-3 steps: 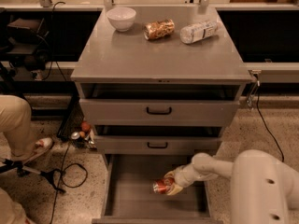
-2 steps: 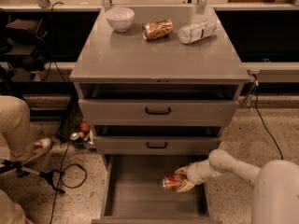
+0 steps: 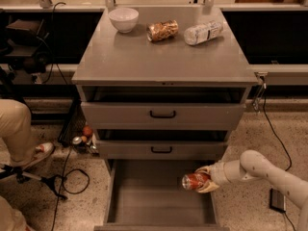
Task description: Pick coke can from bottom drawer and place on counter
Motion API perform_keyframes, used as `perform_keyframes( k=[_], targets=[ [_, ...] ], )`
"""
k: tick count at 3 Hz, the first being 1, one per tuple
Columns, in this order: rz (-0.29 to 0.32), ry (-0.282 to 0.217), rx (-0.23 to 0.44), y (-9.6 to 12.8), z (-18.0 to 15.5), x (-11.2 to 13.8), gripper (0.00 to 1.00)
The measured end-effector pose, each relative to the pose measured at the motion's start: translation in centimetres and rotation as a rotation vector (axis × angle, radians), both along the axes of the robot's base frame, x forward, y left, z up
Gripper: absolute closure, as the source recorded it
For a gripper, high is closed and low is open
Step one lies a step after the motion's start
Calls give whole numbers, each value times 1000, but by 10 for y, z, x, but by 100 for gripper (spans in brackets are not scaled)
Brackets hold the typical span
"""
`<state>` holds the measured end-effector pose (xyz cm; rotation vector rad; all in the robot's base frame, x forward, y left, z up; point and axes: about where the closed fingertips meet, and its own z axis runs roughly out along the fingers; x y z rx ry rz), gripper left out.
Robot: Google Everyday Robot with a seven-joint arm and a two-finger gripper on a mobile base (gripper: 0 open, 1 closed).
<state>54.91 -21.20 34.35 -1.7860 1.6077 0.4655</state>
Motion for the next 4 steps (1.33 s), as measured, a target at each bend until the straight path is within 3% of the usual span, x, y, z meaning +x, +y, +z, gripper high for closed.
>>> perform_keyframes(
  k=[1,2,3,4],
  targets=[
    [0,0,0,0,0,0,100],
    [-11,-43,24,-17,20,4,100],
    [-77,-149,33,-61,73,-1,100],
    [-122,-223,12,-93,115,-10,100]
  ],
)
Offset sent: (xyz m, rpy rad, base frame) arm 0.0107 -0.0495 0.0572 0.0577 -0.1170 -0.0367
